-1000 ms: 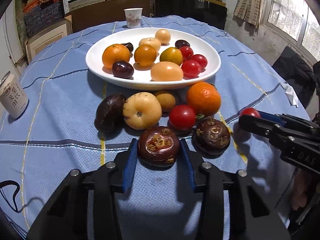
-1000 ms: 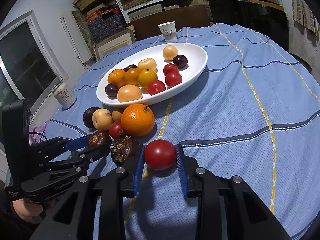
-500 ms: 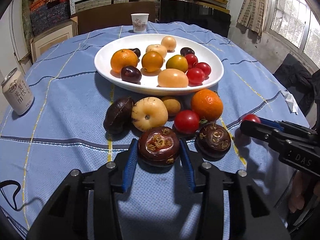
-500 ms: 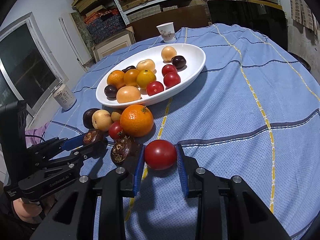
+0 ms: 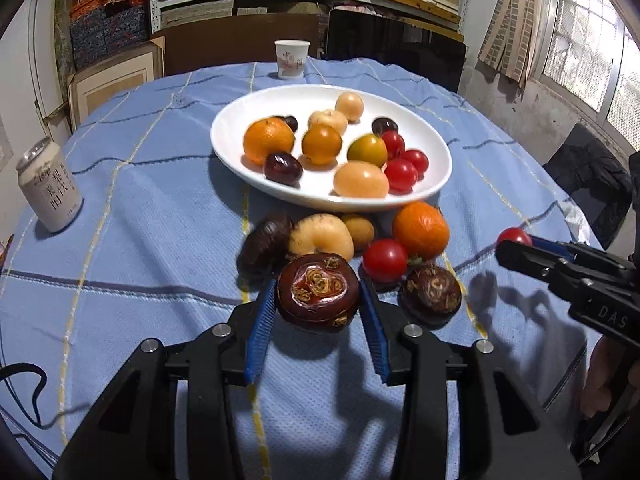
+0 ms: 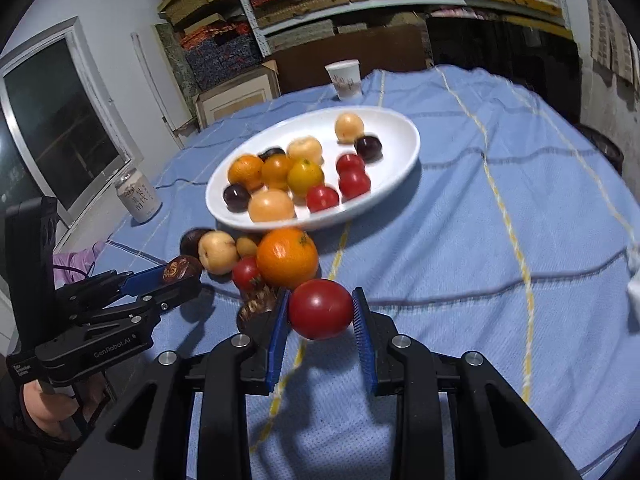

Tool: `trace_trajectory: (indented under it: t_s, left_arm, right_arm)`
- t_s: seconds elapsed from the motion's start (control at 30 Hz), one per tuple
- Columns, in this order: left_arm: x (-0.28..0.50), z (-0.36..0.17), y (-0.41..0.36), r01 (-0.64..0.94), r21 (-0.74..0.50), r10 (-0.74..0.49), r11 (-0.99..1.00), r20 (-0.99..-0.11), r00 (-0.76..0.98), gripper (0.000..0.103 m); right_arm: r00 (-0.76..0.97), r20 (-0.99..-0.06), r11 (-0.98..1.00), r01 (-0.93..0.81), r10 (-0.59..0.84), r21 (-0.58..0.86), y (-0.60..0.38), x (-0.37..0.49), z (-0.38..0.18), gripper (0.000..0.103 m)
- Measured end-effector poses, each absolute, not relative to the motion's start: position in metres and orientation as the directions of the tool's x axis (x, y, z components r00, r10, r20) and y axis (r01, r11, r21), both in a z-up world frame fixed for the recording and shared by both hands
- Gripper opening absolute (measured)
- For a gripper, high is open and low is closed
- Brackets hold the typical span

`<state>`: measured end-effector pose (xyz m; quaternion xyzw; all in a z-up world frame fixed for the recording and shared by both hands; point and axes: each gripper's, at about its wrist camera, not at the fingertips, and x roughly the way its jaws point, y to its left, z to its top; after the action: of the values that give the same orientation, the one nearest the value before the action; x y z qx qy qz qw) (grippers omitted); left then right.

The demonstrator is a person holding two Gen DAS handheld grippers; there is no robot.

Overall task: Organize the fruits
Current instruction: 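Carry mangosteen and tomato onto the white plate and open both tools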

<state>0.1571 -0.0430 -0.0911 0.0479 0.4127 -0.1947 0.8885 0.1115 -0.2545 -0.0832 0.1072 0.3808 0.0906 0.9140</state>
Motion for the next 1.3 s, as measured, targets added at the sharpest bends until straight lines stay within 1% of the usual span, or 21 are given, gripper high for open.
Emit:
trace_trajectory:
  t_s: [0.1, 0.2, 0.43, 0.57, 0.7, 0.83, 0.9, 0.93, 0.97, 1.0, 1.07, 1.13, 1.3]
  left_arm:
    - [0.168, -0.070, -0.034, 0.376, -0.108, -0.332, 0.920, -0.726, 0.603, 0.041]
    - [0.179, -0.053, -0.032, 0.371, -0.103, -0.331, 0.923, -0.702, 0.630, 0.041]
    - [0.218, -0.028, -0.048, 0.375, -0.115, -0.348, 0.920, -0.677, 0.648, 0.041]
    - [0.251, -0.022, -0.064, 0.369, -0.101, -0.337, 0.924, -0.670, 0.661, 0.041]
    - [0.294, -0.027, -0.075, 0.342, -0.107, -0.319, 0.934, -0.683, 0.658, 0.041]
    - [0.335, -0.043, -0.075, 0.290, -0.167, -0.317, 0.942, -0.724, 0.612, 0.041]
    - [0.343, -0.049, -0.077, 0.283, -0.188, -0.327, 0.940, -0.735, 0.594, 0.041]
    - [0.344, -0.050, -0.079, 0.286, -0.181, -0.322, 0.941, -0.733, 0.599, 0.044]
    - [0.343, -0.049, -0.080, 0.290, -0.170, -0.318, 0.942, -0.729, 0.606, 0.052]
    - [0.341, -0.047, -0.080, 0.294, -0.163, -0.317, 0.942, -0.721, 0.616, 0.056]
    - [0.336, -0.042, -0.077, 0.293, -0.168, -0.323, 0.941, -0.705, 0.632, 0.075]
    - [0.330, -0.036, -0.071, 0.282, -0.165, -0.315, 0.945, -0.688, 0.653, 0.077]
    - [0.305, -0.024, -0.053, 0.281, -0.174, -0.322, 0.944, -0.673, 0.665, 0.078]
  right_arm:
    - [0.728, -0.641, 0.964, -0.109, 0.244, 0.243, -0.259, 0.118, -0.054, 0.032]
    - [0.753, -0.616, 0.969, -0.123, 0.232, 0.215, -0.264, 0.128, -0.032, 0.031]
    - [0.765, -0.601, 0.971, -0.140, 0.229, 0.192, -0.270, 0.175, -0.004, 0.032]
    - [0.748, -0.622, 0.971, -0.143, 0.231, 0.190, -0.266, 0.217, -0.003, 0.032]
    - [0.726, -0.654, 0.975, -0.123, 0.214, 0.182, -0.260, 0.259, -0.013, 0.032]
    - [0.704, -0.677, 0.974, -0.103, 0.214, 0.201, -0.257, 0.292, -0.030, 0.032]
    - [0.698, -0.683, 0.974, -0.103, 0.214, 0.200, -0.255, 0.302, -0.036, 0.032]
    - [0.696, -0.688, 0.976, -0.099, 0.208, 0.194, -0.254, 0.306, -0.039, 0.032]
    - [0.696, -0.691, 0.978, -0.093, 0.196, 0.184, -0.253, 0.308, -0.040, 0.033]
    - [0.700, -0.689, 0.981, -0.089, 0.186, 0.175, -0.254, 0.309, -0.041, 0.041]
    - [0.717, -0.675, 0.982, -0.078, 0.175, 0.172, -0.256, 0.306, -0.037, 0.050]
    - [0.734, -0.654, 0.980, -0.085, 0.183, 0.179, -0.260, 0.299, -0.031, 0.052]
    - [0.752, -0.630, 0.977, -0.090, 0.194, 0.193, -0.266, 0.270, -0.018, 0.052]
